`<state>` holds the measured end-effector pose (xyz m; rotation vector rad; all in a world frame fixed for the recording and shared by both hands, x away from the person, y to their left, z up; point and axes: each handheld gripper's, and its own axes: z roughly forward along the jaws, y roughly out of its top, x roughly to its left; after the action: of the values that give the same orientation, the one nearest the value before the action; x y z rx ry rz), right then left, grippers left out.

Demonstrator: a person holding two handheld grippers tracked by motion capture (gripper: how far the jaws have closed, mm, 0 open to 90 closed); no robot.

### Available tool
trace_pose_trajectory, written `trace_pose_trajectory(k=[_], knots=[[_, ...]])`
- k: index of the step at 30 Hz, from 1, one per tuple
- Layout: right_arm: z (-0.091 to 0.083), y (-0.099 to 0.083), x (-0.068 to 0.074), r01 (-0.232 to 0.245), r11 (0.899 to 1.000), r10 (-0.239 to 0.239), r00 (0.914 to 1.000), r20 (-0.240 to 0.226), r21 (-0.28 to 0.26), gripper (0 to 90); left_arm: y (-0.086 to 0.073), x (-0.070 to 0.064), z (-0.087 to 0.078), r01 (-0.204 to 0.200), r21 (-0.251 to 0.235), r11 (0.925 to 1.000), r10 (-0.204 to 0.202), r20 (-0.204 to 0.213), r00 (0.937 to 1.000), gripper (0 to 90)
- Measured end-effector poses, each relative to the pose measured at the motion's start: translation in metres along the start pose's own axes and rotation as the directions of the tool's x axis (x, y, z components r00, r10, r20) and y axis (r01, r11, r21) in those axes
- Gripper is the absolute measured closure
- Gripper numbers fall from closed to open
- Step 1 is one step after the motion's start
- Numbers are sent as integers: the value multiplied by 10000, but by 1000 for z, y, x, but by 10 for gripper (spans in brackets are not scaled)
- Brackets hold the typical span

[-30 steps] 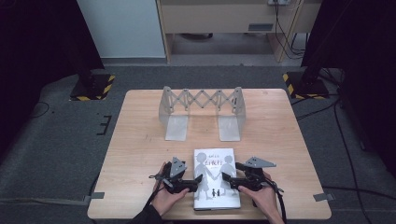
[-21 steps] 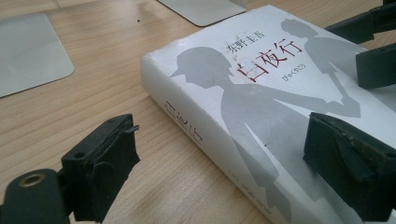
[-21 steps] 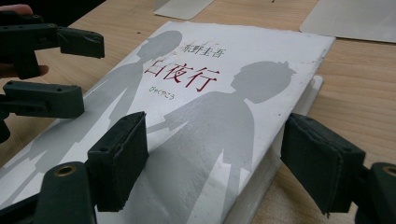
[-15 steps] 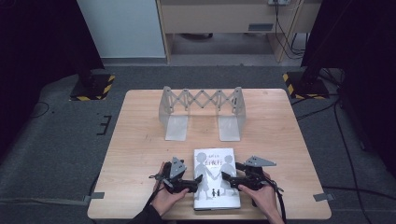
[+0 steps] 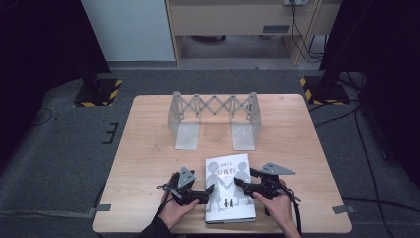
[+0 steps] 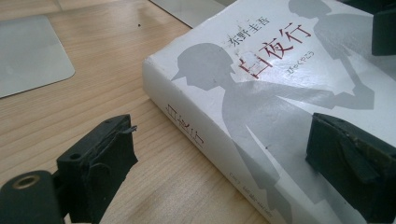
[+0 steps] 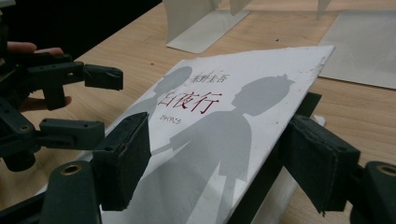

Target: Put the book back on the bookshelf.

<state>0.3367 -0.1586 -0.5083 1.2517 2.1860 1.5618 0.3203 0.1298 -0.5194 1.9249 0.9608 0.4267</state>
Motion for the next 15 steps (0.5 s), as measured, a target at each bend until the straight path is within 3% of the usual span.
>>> trace_pose_trajectory(k=[9,15], knots=[[3,9,4,-55,9997,54,10000,-39,-229,251,-1,2,0,191,-45,9998,-190,94,9998,68],[5,9,6,-359,9979,352,9993,-143,-544,243,-1,4,0,372,-25,9993,-372,234,9990,67]])
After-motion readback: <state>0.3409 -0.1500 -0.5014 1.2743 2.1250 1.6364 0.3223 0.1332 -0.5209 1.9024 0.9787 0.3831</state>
